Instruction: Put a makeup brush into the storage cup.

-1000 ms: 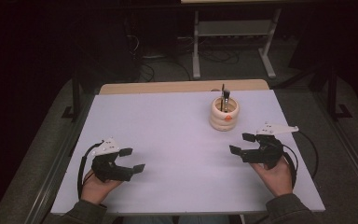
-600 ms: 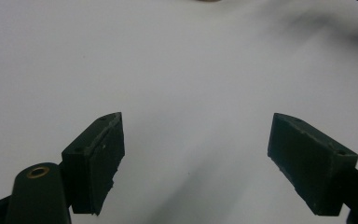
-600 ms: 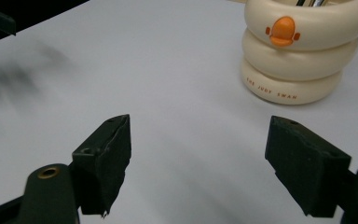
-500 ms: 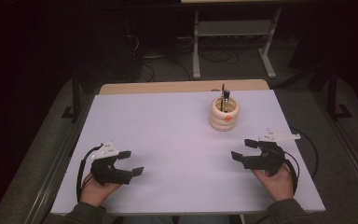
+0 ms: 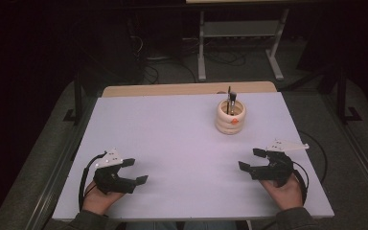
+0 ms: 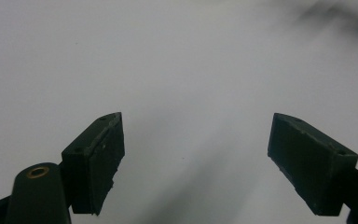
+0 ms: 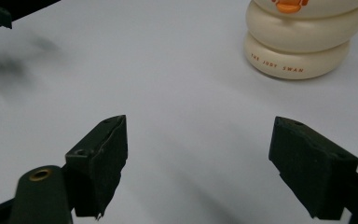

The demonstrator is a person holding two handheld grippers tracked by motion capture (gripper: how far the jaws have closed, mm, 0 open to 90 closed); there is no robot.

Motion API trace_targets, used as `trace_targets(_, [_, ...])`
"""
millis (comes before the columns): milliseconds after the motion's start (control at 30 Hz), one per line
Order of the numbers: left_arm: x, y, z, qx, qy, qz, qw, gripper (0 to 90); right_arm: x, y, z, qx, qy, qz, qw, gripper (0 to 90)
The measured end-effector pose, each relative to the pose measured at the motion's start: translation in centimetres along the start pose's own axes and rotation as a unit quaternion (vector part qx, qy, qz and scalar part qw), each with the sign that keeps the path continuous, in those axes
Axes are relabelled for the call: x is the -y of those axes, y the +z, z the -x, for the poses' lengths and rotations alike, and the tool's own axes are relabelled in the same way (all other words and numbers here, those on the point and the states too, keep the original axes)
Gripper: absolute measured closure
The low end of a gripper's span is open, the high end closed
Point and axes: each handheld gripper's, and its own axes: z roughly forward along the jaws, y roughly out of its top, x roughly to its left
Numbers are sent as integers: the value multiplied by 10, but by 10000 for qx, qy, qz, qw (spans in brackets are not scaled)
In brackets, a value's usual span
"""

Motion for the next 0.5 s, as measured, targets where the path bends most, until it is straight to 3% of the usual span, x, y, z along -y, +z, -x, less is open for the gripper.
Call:
trace_targets(167, [0,0,0,1,106,-27,9999,183,3,1,-2,20,-42,-40,10000,184])
trace_targets(300, [1,0,0,32,54,-18,10000,182,4,-2,-2,34,-66,23,10000,180])
trace_targets(400, [2,-1,-1,20,153,-69,9999,182,5,-4,-2,13,8,84,10000,181])
trace_targets(500, [2,-2,-2,0,114,-36,9999,182,6,-4,-1,-4,39,77,10000,180])
